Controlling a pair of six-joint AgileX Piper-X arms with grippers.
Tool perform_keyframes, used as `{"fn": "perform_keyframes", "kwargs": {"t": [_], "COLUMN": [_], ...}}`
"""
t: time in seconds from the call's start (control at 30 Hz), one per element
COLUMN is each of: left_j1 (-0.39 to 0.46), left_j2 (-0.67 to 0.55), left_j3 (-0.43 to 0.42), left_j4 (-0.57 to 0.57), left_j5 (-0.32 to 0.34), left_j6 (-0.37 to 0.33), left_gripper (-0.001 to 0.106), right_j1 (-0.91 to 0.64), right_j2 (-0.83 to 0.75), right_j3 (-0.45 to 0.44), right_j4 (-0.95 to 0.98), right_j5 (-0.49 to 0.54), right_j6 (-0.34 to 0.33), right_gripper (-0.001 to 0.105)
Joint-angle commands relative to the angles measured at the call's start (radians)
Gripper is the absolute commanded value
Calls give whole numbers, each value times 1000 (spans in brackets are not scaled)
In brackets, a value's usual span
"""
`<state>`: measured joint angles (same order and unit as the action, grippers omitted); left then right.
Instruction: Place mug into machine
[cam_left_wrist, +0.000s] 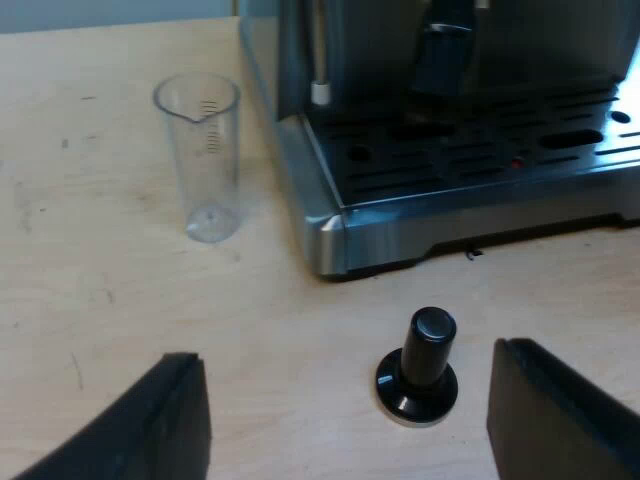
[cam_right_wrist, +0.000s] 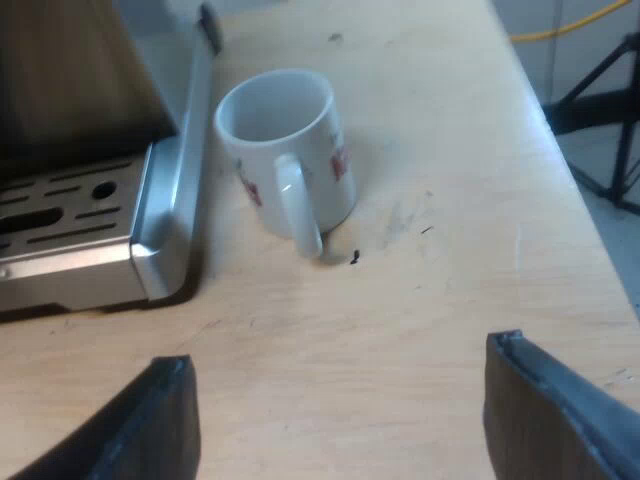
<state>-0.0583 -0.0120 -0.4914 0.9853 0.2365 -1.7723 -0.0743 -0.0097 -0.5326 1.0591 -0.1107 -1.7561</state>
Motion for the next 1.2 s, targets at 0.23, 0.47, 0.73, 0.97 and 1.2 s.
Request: {"fn": "perform_keyframes", "kwargs": {"t": [0.23, 0.47, 0.73, 0.97, 1.2], "left_j1": [-71, -140, -228, -291, -348], "left_j2": [-30, 106, 272, 375, 462], "left_j3": [-61, -112, -143, -146, -146], "left_j4": [-101, -170, -303, -402, -496], "left_j5": [45, 72, 103, 119, 130], "left_j6": [-13, -13, -13, -13, -13], "left_gripper": [61, 61, 61, 61, 61], "right_j1": [-2, -2, -2, -2, -2], "right_j2": [-22, 56, 167, 231, 296], "right_j3": [-107, -173, -212, -211, -211], "right_j4": [22, 20, -30, -90, -123], "right_j5": [50, 50, 8, -28, -28], "right_j6": [-85, -88, -118, -118, -133], "right_gripper": [62, 62, 62, 62, 62]}}
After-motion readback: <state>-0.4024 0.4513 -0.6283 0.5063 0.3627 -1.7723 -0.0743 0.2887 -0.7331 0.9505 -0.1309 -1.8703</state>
